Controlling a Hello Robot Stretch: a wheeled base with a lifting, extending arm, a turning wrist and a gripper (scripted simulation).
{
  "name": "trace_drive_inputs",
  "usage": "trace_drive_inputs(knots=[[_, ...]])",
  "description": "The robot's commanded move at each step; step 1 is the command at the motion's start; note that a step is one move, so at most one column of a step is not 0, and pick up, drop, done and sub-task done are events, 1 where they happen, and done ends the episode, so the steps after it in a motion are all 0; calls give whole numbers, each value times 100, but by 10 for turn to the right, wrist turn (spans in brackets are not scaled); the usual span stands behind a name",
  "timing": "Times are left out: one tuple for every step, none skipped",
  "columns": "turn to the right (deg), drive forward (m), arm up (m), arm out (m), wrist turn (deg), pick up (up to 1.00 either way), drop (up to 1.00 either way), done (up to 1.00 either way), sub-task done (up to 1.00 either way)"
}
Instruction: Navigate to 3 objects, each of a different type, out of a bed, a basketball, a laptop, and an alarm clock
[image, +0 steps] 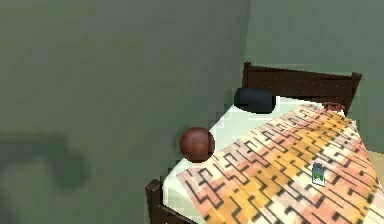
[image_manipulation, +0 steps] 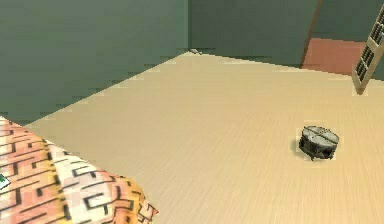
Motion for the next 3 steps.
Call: trace_drive_inputs(knots=[[-450,0,0,0,0,0,0,0,0],[-450,0,0,0,0,0,0,0,0],[-450,0,0,0,0,0,0,0,0]])
